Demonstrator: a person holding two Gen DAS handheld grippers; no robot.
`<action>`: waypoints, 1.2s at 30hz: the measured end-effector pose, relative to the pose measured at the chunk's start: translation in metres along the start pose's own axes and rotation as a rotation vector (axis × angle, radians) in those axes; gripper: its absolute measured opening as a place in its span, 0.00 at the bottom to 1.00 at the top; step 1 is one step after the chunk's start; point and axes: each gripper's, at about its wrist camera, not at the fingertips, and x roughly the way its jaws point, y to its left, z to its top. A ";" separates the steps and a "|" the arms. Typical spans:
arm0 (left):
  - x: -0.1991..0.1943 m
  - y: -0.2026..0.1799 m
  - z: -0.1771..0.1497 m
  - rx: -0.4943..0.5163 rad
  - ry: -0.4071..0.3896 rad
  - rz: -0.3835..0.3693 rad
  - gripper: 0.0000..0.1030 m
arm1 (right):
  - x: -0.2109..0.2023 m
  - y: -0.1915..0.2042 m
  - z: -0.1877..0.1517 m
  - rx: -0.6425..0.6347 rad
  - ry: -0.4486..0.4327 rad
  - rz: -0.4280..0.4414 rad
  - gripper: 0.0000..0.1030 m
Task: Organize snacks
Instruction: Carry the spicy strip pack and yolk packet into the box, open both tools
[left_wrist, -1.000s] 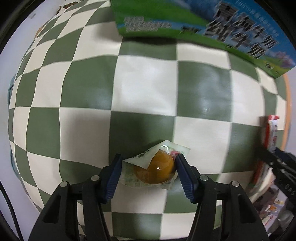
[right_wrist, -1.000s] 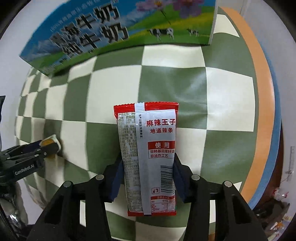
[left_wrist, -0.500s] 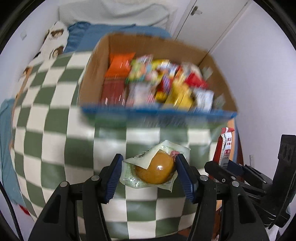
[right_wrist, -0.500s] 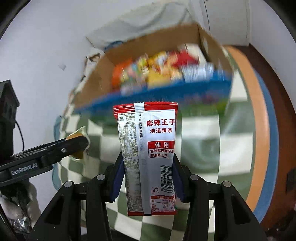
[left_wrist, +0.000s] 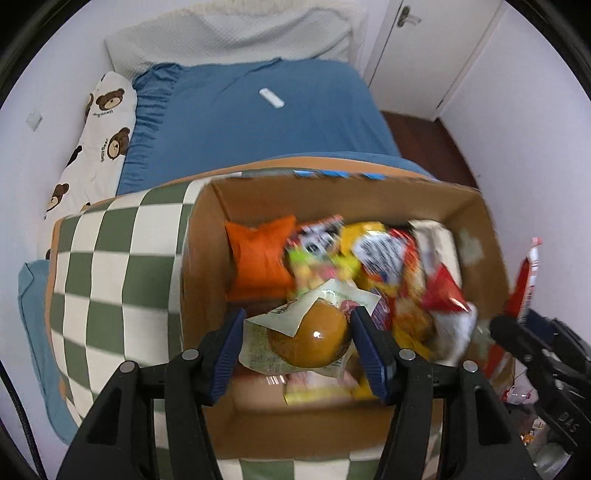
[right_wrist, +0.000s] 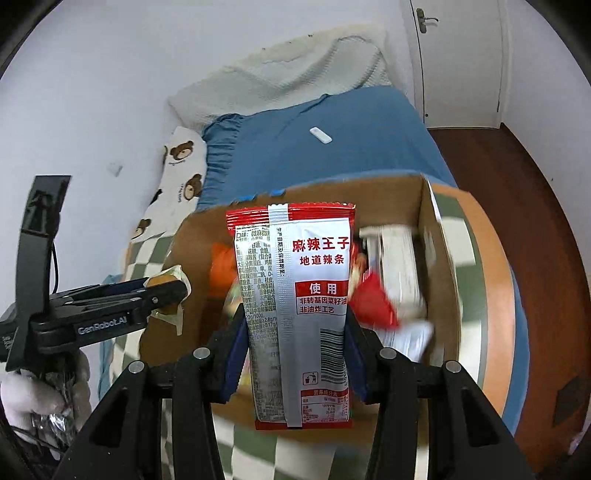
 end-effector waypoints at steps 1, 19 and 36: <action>0.009 0.002 0.010 0.004 0.017 0.013 0.55 | 0.006 -0.001 0.009 -0.001 0.009 -0.011 0.48; 0.080 0.032 0.045 -0.081 0.171 0.062 0.89 | 0.119 -0.021 0.060 0.006 0.240 -0.145 0.95; 0.045 0.016 -0.010 -0.072 0.066 0.076 0.95 | 0.098 -0.001 0.028 -0.050 0.160 -0.246 0.97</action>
